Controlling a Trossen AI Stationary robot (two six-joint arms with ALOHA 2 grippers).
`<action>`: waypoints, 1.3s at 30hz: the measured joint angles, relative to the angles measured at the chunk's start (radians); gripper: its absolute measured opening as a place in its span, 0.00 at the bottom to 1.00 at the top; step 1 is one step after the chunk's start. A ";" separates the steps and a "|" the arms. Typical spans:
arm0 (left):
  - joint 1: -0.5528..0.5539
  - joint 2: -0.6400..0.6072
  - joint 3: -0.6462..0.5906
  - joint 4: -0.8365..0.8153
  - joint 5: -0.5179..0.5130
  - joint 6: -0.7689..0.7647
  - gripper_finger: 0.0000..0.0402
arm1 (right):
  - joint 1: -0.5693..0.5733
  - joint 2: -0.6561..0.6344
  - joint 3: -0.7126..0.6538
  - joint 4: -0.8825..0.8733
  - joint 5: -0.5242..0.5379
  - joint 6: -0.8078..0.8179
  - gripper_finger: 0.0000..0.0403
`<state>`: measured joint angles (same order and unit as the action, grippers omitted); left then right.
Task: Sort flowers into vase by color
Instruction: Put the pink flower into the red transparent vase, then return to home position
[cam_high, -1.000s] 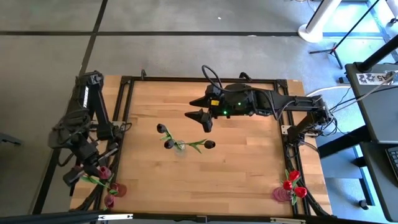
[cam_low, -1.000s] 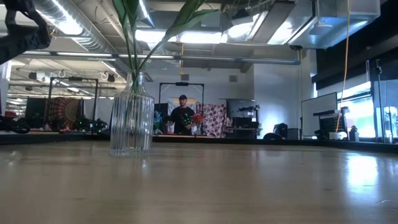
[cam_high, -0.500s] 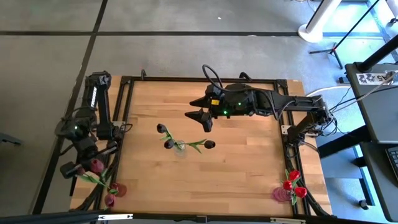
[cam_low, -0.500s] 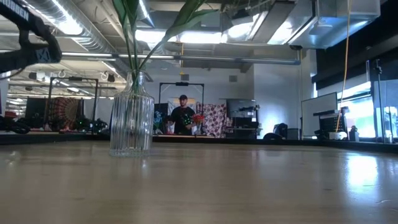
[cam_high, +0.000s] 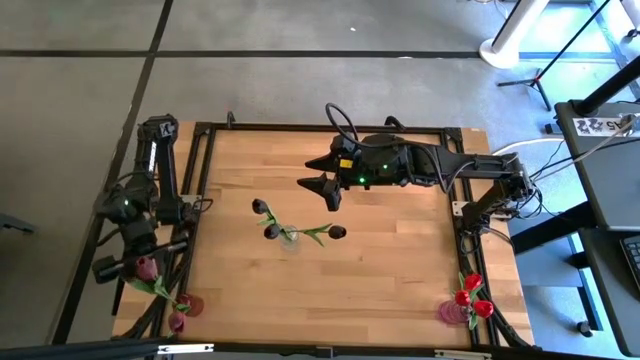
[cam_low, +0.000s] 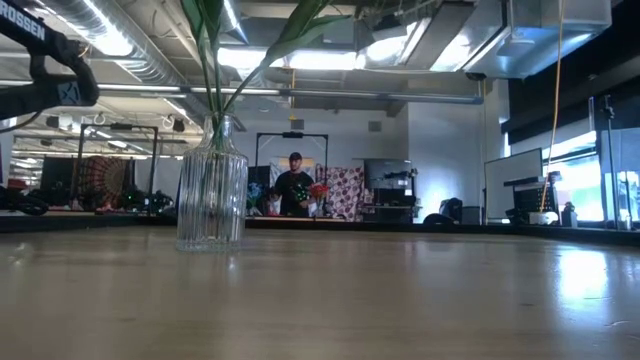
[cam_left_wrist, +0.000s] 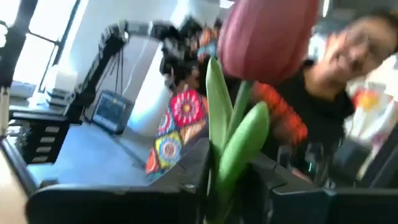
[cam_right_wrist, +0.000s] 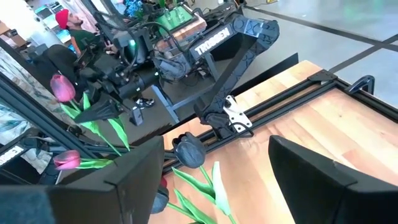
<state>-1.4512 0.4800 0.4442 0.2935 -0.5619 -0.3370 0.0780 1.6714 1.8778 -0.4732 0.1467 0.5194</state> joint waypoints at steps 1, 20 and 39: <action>0.003 0.000 0.000 0.026 -0.004 -0.006 0.17 | 0.000 0.000 0.000 0.000 0.000 0.000 0.72; 0.004 0.018 0.000 -0.042 0.005 -0.367 0.41 | 0.000 0.000 0.000 0.000 -0.001 0.000 0.72; 0.028 0.022 0.224 -0.192 -0.293 0.153 0.45 | 0.000 0.031 0.001 0.012 -0.009 -0.014 0.72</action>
<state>-1.4235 0.5020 0.6685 0.1011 -0.8545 -0.1843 0.0780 1.7021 1.8790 -0.4612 0.1375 0.5050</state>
